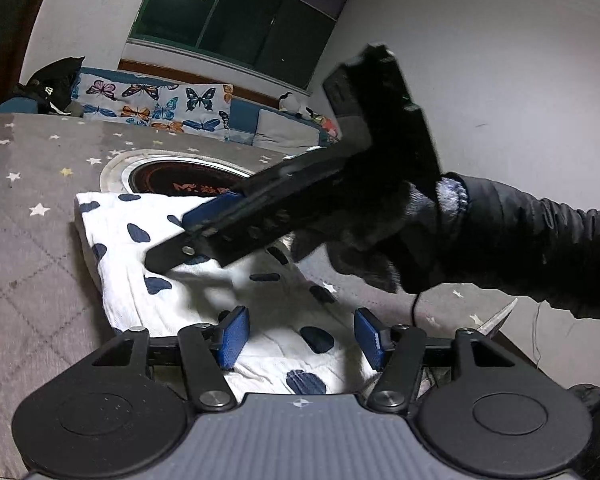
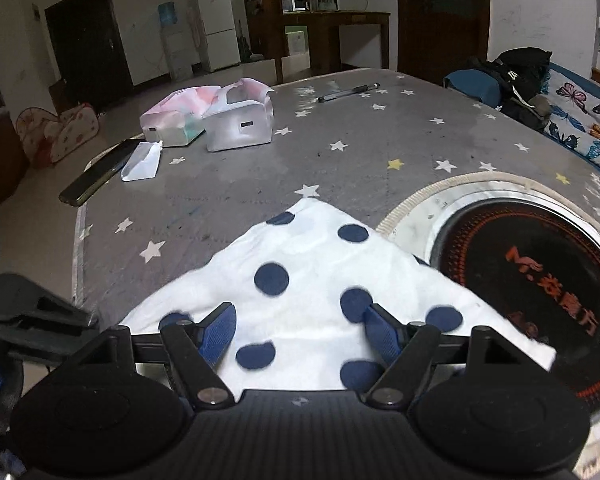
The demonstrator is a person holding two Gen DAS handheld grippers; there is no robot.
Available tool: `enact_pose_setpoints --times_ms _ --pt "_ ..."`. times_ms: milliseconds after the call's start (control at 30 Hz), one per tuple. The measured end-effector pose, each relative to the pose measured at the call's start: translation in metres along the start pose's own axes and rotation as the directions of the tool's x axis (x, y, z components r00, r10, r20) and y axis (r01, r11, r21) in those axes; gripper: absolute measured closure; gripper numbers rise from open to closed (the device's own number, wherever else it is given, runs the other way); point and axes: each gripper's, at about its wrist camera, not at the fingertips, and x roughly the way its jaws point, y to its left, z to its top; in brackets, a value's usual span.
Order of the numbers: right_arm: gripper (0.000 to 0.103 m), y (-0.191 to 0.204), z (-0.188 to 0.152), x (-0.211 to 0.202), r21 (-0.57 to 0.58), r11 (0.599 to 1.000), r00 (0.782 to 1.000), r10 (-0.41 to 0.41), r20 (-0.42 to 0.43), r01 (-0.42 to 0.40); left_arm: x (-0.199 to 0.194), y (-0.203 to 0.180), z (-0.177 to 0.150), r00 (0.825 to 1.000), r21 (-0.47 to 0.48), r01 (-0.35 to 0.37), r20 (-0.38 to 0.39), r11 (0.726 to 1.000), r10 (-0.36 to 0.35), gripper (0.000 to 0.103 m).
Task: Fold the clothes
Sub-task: 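Press and smooth the folded pants with both open grippers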
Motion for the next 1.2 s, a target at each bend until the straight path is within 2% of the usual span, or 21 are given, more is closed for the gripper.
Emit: enact_pose_setpoints --times_ms 400,767,1000,1200 --pt "0.030 -0.004 0.026 0.037 -0.038 0.999 1.000 -0.008 -0.027 0.007 -0.001 0.005 -0.002 1.000 -0.044 0.020 0.013 0.999 -0.019 0.038" --pt "0.029 -0.021 0.047 0.065 -0.018 0.999 0.999 -0.029 -0.028 0.028 -0.001 0.005 -0.002 1.000 -0.055 0.017 0.009 0.998 -0.017 0.037" --pt "0.029 -0.026 0.047 0.023 -0.011 0.999 0.998 -0.050 0.043 0.050 -0.008 0.000 0.002 0.999 -0.027 0.000 0.035 1.000 0.001 0.031" --pt "0.029 -0.028 0.011 -0.014 0.024 0.998 0.998 -0.052 0.044 0.051 -0.016 0.007 0.016 0.995 -0.036 -0.048 0.089 0.998 0.051 0.031"
